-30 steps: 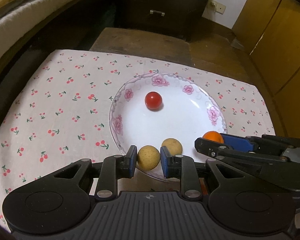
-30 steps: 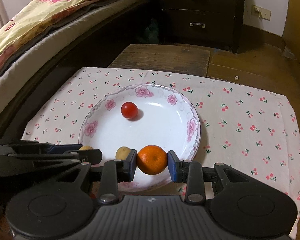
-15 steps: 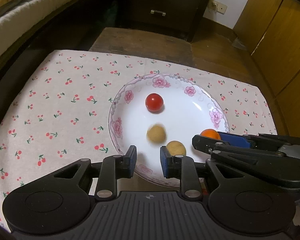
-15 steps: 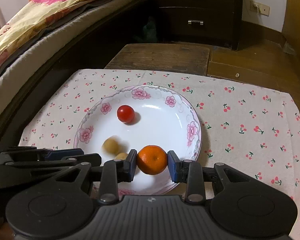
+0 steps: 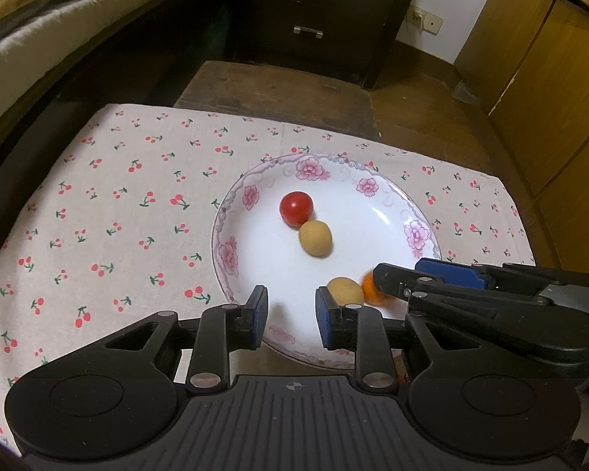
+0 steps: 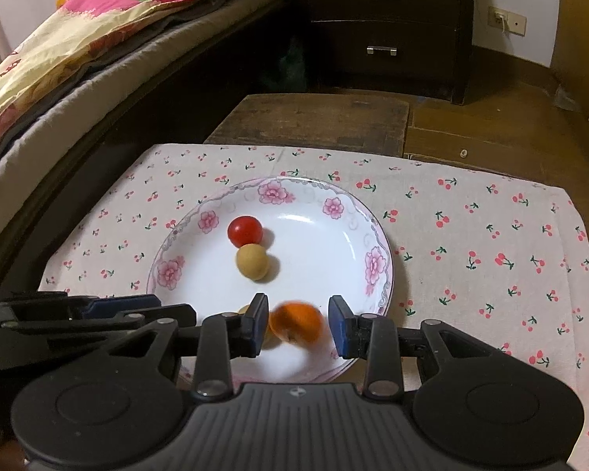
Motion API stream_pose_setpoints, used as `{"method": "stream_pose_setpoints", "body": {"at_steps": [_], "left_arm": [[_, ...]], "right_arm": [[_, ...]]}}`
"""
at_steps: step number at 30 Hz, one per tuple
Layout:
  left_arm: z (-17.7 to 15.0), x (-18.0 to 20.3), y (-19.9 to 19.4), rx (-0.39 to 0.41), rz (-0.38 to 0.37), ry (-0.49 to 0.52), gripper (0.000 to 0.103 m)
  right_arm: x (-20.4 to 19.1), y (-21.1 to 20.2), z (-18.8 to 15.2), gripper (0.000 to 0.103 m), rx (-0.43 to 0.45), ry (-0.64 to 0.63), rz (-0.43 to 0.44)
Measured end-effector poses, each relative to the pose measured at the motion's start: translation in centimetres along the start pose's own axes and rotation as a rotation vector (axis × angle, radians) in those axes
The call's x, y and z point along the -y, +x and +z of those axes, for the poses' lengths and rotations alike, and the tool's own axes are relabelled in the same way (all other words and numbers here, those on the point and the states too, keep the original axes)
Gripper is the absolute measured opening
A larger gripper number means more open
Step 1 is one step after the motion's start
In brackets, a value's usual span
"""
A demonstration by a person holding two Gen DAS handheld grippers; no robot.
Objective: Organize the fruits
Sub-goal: 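Open the left tool releasing the brown fruit while the right tool drops the tangerine into the plate, then move both open tools back toward the remaining fruits beside the plate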
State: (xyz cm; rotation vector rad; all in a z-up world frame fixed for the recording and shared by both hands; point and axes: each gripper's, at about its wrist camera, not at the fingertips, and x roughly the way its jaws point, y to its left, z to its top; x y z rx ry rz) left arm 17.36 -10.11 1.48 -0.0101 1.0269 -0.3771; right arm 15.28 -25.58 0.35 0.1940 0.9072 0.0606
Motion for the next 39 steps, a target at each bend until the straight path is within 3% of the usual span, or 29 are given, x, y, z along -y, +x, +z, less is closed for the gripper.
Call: {"method": "stream_pose_setpoints", "body": {"at_steps": [17,39], "left_arm": [[-0.9,-0.7,-2.2,0.021,-0.019,-0.01,0.036],[-5.5,-3.7,-4.7,-0.023,-0.018,-0.058,0.039]], "right_arm": [[-1.0,-2.4,-1.1,0.036,0.018,-0.013,-0.01],[-2.8,-5.0,-5.9,0.036,-0.034,-0.032,0.008]]}}
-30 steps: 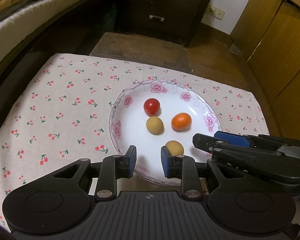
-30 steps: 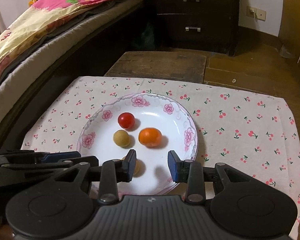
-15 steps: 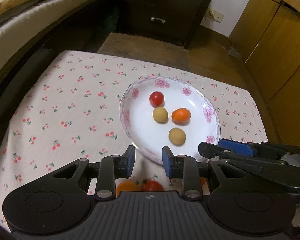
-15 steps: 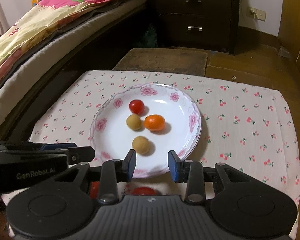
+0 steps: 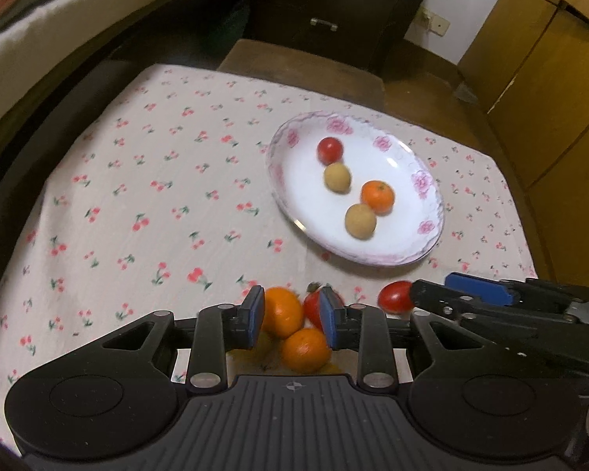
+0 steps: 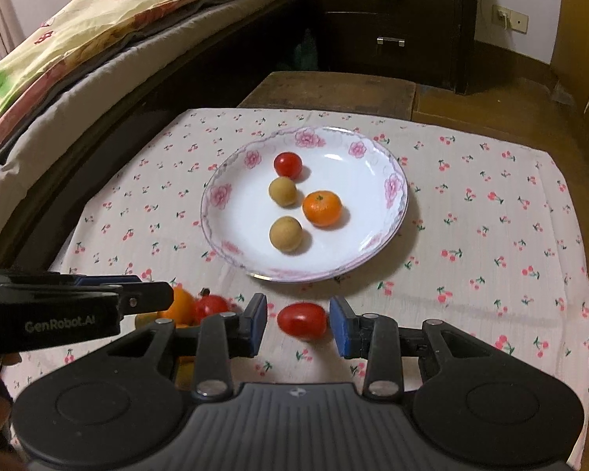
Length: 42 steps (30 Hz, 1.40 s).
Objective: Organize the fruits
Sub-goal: 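Move both open tools back toward the remaining fruits beside the plate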
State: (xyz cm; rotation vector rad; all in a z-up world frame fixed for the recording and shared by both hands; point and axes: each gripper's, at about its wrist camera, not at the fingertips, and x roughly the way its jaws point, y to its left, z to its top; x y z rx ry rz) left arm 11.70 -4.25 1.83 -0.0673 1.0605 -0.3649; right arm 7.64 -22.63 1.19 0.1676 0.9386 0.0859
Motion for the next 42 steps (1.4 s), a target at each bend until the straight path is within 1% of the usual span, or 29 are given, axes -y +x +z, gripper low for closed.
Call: {"method": "stream_pose_setpoints", "body": {"at_steps": [5,10,16,17,19,21,25,27,33,39,42], "left_arm": [[-0.4,-0.8,-0.3,0.0,0.009,-0.016,0.039],[-1.0,-1.3,0.2,-0.021,0.032,-0.021,0.039],[-1.5,-1.4,1.1,-0.047,0.042,-0.012,0.039],[-1.5,-1.4,1.2,-0.046,0.05,-0.007,0.04],[-1.6,-1.5,1.4,-0.046,0.053,-0.006,0.047],[-1.6,-1.8,1.6,-0.05,0.054,-0.016,0.049],[-1.8,-2.0,2.6,-0.08,0.072,-0.019,0.046],[-1.9,-1.7,2.6,-0.07,0.082,0.001,0.046],[-2.2,-1.3,2.4,-0.072,0.08,0.018,0.045],[-2.3,-1.6,1.2,-0.054,0.056,-0.001,0.045],[-2.3,-1.8,1.2,-0.059,0.059,-0.011,0.046]], "right_arm": [[-0.6,0.1,-0.6,0.04,-0.015,-0.011,0.016],[-1.6,0.2,-1.2,0.04,-0.03,-0.036,0.035],[-2.5,0.4,-1.5,0.04,-0.038,-0.057,0.052],[-2.6,0.4,-1.5,0.04,-0.039,-0.057,0.054],[-2.6,0.5,-1.5,0.04,-0.041,-0.055,0.059],[-2.5,0.6,-1.6,0.04,-0.047,-0.052,0.063],[-2.5,0.9,-1.7,0.04,-0.057,-0.052,0.064],[-2.6,1.0,-1.8,0.04,-0.059,-0.054,0.065],[-2.5,1.2,-1.8,0.04,-0.067,-0.054,0.063],[-3.4,1.2,-2.1,0.041,-0.078,-0.072,0.078],[-3.9,1.5,-2.6,0.042,-0.096,-0.083,0.092]]}}
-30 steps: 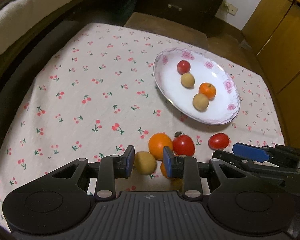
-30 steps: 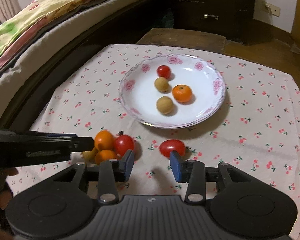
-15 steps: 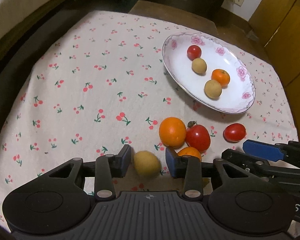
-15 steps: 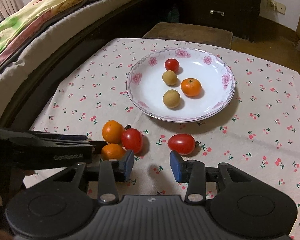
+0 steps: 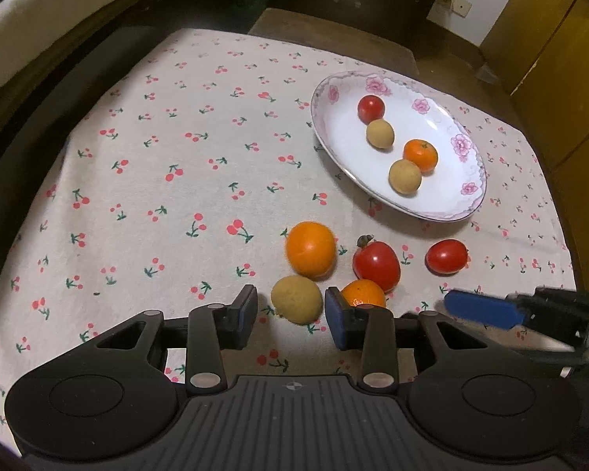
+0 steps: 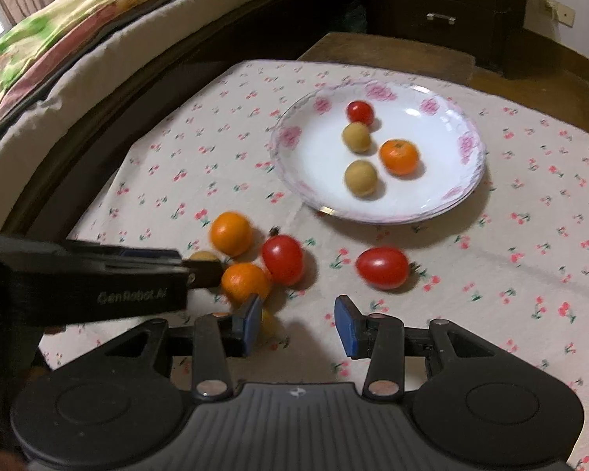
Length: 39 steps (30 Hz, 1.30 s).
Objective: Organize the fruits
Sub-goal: 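Move both open tools back toward the remaining fruits beside the plate, then close the left tool on a brown round fruit while the right tool closes on another brown fruit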
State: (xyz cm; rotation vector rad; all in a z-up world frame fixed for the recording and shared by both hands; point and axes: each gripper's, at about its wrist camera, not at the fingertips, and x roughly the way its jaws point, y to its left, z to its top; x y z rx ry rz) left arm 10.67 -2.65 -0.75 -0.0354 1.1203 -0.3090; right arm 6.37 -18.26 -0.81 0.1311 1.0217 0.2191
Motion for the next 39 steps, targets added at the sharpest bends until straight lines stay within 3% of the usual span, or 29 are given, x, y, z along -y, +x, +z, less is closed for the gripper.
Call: {"method": "stream_pose_setpoints", "body": {"at_steps": [9,14,20,30,35,39], "left_arm": [[0.4,-0.7,-0.8,0.02,-0.014,-0.036,0.049],[0.4,-0.9,-0.6,0.013,-0.013,-0.042,0.049],[0.4,-0.8,-0.4,0.006,-0.017,-0.038,0.049],[0.7,0.1,1.1,0.0,-0.013,-0.035,0.048],[0.5,1.1,1.6,0.004,0.019,0.012,0.047],[0.5,1.0,1.5,0.008,0.015,0.012,0.041]], "right_arm": [[-1.6,1.1,-0.2,0.045,-0.029,-0.041,0.028],[-1.8,1.9,-0.5,0.044,-0.028,-0.066,0.001],[-1.1,1.6,-0.3,0.027,-0.001,-0.053,0.003],[-0.4,1.1,-0.5,0.027,-0.006,-0.049,0.001],[0.1,0.9,-0.5,0.027,-0.004,-0.038,-0.002],[0.3,0.6,-0.5,0.027,-0.003,-0.029,-0.004]]}}
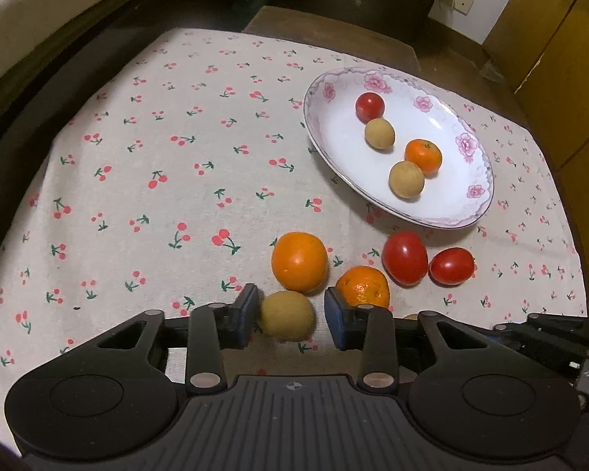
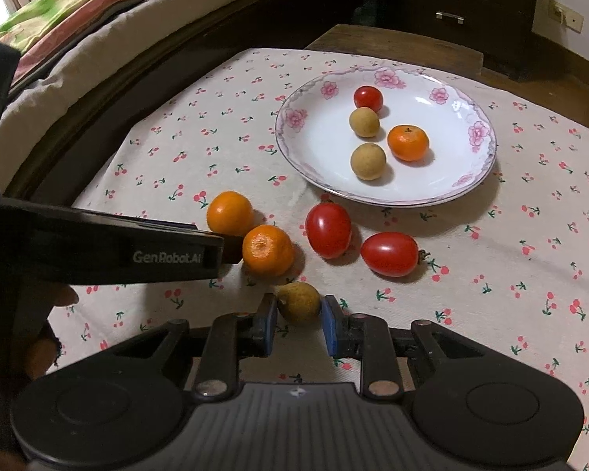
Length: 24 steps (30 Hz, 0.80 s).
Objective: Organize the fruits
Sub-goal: 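Close the left tool on a brown round fruit while the right tool closes on another brown fruit, then carry both brown fruits in the left and right tools over the white plate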
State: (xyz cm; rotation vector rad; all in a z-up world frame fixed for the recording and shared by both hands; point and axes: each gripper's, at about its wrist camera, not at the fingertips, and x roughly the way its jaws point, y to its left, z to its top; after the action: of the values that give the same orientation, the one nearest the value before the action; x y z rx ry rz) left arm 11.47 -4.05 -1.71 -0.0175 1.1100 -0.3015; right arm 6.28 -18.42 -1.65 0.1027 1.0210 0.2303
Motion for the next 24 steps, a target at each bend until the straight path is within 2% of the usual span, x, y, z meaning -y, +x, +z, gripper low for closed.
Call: {"method": "stream_pose_setpoints", "body": {"at_steps": [2,12,17,20,24], "left_arm": [[-0.1,0.0,-0.1,-0.002,0.002,0.007,0.038],[-2.5,0.5,-1.7,-0.026,-0.016,0.055,0.038],[-4.5,1.4,-2.5,-0.04,-0.049,0.092,0.038],[-5.3,2.0,-2.5,-0.034,-0.034,0.127,0.038],[-5.4,2.1,-2.5,-0.032,-0.032,0.126,0.041]], "right_arm": [[0.2,-0.3,-0.1,0.026,0.002,0.008,-0.004],[1.5,-2.5,-1.7,0.026,0.005,0.059,-0.028],[1.3,-3.1,-2.6,0.026,-0.011,0.045,-0.054],[1.1,-2.5,-3.5,0.027,-0.037,0.021,-0.081],[1.4,-2.6,-4.0,0.027,-0.039,0.016,-0.061]]}}
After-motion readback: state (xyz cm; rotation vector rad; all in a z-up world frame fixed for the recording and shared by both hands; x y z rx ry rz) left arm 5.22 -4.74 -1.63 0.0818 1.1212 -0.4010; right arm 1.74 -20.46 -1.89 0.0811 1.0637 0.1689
